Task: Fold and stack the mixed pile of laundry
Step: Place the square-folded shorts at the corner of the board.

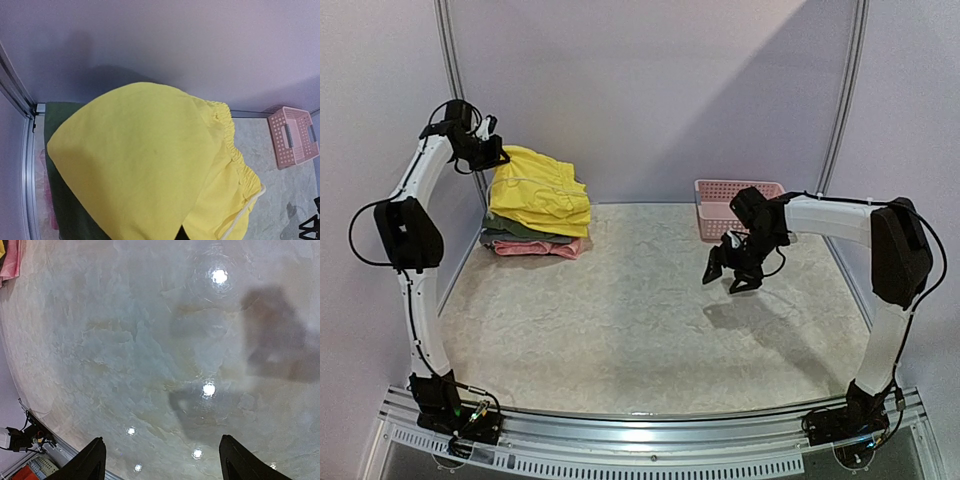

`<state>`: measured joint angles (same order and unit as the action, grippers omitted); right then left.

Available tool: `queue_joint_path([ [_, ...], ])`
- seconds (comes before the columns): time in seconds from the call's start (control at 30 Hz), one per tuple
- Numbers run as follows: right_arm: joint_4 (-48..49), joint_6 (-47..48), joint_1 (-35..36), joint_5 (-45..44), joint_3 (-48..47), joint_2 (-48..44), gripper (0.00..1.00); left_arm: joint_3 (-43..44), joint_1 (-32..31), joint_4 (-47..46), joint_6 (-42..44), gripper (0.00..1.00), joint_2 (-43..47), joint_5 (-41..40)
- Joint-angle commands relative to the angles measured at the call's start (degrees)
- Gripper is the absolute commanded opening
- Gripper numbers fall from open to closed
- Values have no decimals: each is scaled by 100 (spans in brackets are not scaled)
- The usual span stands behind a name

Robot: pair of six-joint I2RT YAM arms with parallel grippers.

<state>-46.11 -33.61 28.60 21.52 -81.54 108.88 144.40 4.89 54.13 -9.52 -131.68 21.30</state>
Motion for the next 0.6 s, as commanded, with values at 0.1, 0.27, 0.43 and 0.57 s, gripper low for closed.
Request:
queue_joint_path([
  [0.1,-265,-58,144,-86,-480,425,79,144,375,-193,297,0,-577,-158],
  [0.27,-406,-63,244,-69,-831,719,79,311,454,-307,116,40,-977,-942],
  [0.43,-373,-114,295,-6,-1083,916,79,-24,403,-282,1,87,-624,-767],
  [0.57,-235,-154,304,61,-1185,1013,80,-612,326,-197,-74,94,-79,-673],
])
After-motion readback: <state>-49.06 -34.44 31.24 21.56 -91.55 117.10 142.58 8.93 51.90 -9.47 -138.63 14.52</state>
